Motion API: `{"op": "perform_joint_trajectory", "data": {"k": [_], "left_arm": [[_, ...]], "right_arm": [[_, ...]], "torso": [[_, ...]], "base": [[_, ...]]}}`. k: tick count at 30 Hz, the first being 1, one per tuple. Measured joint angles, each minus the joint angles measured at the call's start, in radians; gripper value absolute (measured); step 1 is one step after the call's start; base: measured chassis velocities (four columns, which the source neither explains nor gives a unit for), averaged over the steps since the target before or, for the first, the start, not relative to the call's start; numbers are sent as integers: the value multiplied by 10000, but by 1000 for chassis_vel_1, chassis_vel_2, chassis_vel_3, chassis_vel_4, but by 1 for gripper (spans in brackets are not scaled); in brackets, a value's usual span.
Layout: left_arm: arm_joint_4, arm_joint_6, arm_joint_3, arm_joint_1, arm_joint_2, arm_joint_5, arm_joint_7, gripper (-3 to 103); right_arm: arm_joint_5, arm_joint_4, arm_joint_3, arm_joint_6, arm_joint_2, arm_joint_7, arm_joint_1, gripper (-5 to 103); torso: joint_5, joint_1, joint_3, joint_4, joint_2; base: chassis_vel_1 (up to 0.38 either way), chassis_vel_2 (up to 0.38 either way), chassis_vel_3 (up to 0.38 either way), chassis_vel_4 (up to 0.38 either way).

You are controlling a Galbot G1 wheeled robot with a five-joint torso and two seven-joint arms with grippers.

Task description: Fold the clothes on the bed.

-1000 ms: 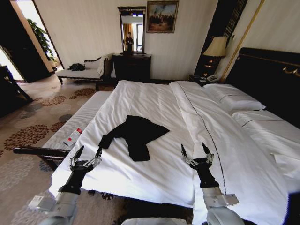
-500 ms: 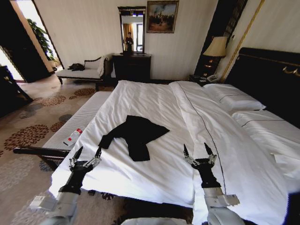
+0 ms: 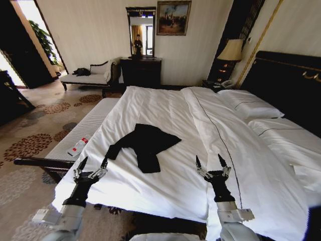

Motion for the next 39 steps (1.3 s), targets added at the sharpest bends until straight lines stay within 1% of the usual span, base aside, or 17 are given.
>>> {"op": "perform_joint_trajectory", "data": {"k": [30, 39], "left_arm": [[155, -58, 13, -50, -199, 123, -102, 100], [281, -87, 13, -134, -202, 124, -102, 100]], "right_arm": [[-25, -106, -44, 53, 4, -24, 65, 100], [-36, -219, -104, 60, 35, -22, 104, 100]], "torso": [[1, 0, 0, 0, -1], [0, -1, 0, 0, 0]], "base": [[0, 0, 0, 0], [-7, 82, 1, -68]]}}
